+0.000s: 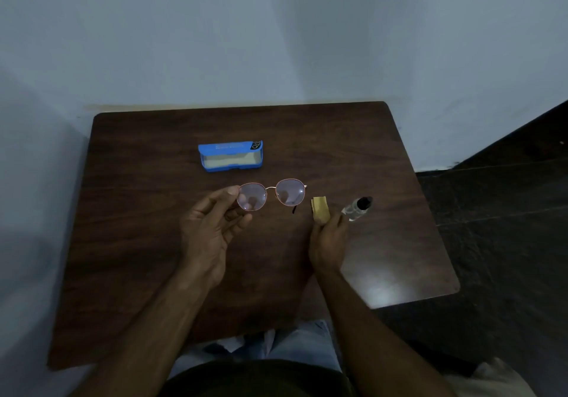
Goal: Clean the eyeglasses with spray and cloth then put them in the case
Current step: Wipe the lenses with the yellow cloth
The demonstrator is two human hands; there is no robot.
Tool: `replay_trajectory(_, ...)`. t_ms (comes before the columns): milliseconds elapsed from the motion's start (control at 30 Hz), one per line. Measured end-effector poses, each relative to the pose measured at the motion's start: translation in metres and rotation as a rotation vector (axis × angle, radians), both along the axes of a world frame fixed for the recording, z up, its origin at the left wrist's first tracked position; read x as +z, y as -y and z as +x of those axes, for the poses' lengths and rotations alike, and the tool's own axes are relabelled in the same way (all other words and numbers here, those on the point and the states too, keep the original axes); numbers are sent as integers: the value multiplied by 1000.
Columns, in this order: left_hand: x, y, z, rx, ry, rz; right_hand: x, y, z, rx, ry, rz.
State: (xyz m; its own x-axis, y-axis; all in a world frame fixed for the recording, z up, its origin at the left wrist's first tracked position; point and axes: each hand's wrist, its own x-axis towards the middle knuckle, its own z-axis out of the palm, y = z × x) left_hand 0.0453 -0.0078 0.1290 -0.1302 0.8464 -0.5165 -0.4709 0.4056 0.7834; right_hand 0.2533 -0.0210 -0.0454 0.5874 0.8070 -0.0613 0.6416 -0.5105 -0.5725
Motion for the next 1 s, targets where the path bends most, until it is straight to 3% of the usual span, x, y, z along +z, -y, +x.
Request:
replay_trajectory(133, 1, 1, -4, 15, -6, 7, 8, -28, 2, 60, 93, -151)
replay_trajectory(333, 6, -1, -11, 48, -9, 23, 10, -51, 14, 77, -29, -205)
replay_trajectory(433, 8, -4, -15, 57, -8, 35, 19, -57, 10, 30, -262, -124)
replay_trajectory(667, 9, -10, -22, 91, 15, 46, 84, -45, -10, -69, -1215, 128)
replay_trajectory(767, 7, -12, -23, 111, 21, 62, 117, -40, -14, -47, -1320, 209)
replay_trajectory(1000, 10, -15, -24, 173, 50, 93, 163, -39, -17, 15, -1306, 313)
